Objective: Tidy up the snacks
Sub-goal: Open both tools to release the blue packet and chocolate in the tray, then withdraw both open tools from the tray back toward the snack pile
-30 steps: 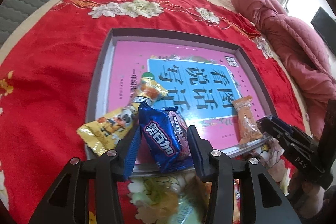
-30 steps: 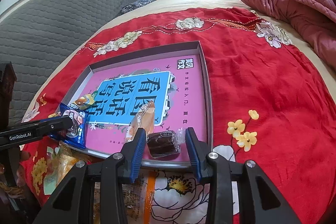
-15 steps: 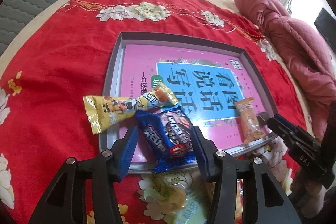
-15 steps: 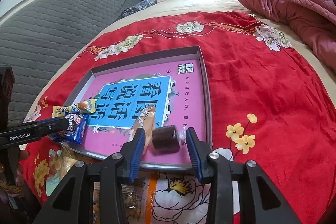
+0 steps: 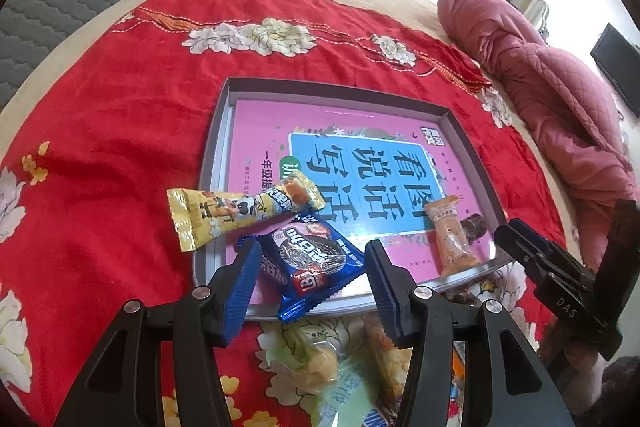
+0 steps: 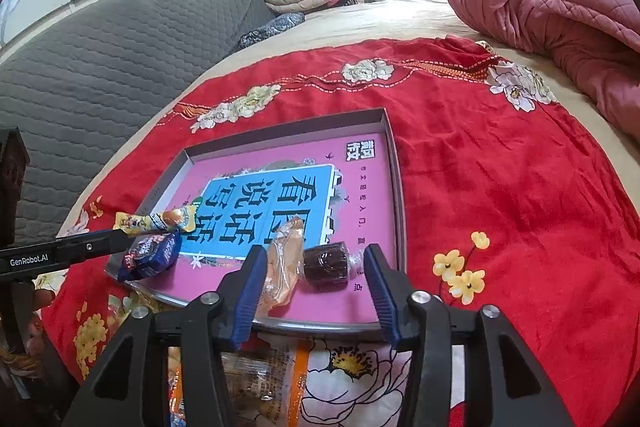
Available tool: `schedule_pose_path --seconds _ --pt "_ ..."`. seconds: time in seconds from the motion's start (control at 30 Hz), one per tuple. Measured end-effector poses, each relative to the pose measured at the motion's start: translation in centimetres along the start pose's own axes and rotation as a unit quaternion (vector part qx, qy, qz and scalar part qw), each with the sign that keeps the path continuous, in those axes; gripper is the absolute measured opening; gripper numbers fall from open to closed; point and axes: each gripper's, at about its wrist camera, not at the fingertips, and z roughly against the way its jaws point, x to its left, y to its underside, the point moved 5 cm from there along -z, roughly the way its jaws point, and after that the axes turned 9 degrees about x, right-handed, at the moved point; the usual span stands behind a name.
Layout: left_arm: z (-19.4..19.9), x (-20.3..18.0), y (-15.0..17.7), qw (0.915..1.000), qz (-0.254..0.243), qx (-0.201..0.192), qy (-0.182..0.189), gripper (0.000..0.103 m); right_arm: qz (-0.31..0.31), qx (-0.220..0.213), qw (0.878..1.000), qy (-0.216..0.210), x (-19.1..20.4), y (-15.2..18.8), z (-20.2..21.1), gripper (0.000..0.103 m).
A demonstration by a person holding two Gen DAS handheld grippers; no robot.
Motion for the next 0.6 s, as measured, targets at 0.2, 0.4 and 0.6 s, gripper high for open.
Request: schedule_pose_path --seconds 0.2,0.4,0.6 --pt "1.1 -0.2 0.2 0.9999 0.002 -0.006 0.011 0.061 0.001 -0.016 1.000 -0.008 0.2 -0.3 0.8 0.057" --pt "2.0 -0.7 0.4 0.9998 -0.004 -0.009 0.015 0.061 0.003 -0.034 0.999 -0.018 0.4 -0.4 2.1 0.062" --pt "2.8 -0.7 0.8 0.9998 -0.005 -0.012 0.015 0.062 0.002 -0.041 0.999 -0.021 0.4 -0.3 2.7 0.063"
